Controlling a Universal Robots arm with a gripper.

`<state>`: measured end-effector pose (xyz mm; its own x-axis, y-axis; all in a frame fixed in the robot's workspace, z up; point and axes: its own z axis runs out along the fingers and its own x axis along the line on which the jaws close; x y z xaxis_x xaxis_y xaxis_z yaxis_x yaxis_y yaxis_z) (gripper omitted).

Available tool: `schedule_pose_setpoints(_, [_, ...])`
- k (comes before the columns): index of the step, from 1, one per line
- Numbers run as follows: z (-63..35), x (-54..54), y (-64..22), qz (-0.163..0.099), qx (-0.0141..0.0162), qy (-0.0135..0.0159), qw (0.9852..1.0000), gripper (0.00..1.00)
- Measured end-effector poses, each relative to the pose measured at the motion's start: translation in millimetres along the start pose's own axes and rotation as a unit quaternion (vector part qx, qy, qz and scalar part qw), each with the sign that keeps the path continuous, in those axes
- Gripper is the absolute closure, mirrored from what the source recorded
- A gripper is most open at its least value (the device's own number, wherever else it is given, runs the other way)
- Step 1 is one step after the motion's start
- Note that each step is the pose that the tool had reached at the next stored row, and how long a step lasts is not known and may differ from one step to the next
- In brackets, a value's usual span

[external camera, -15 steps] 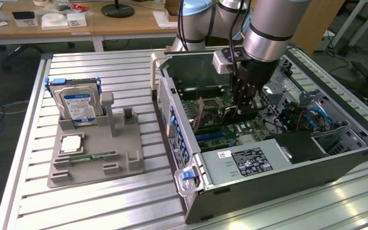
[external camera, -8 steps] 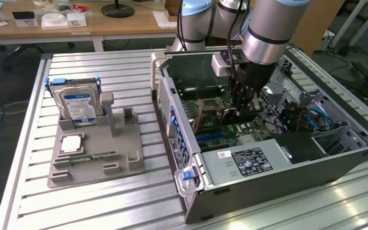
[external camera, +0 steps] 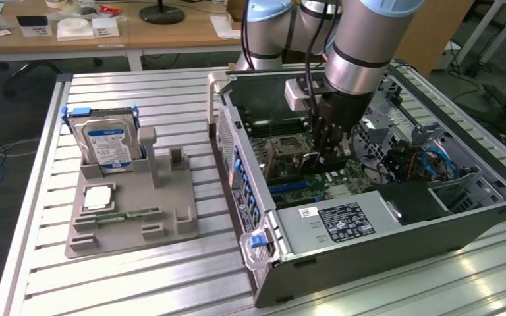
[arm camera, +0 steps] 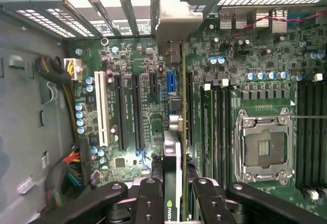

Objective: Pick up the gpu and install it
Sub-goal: 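Insert the gpu into the slot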

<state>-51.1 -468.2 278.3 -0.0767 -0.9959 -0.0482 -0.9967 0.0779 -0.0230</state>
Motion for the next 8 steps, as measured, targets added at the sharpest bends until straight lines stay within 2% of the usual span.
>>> schedule_pose_setpoints(8, [3.6,0.4,2.3,0.000,0.0000,0.0001,1.0000,0.73])
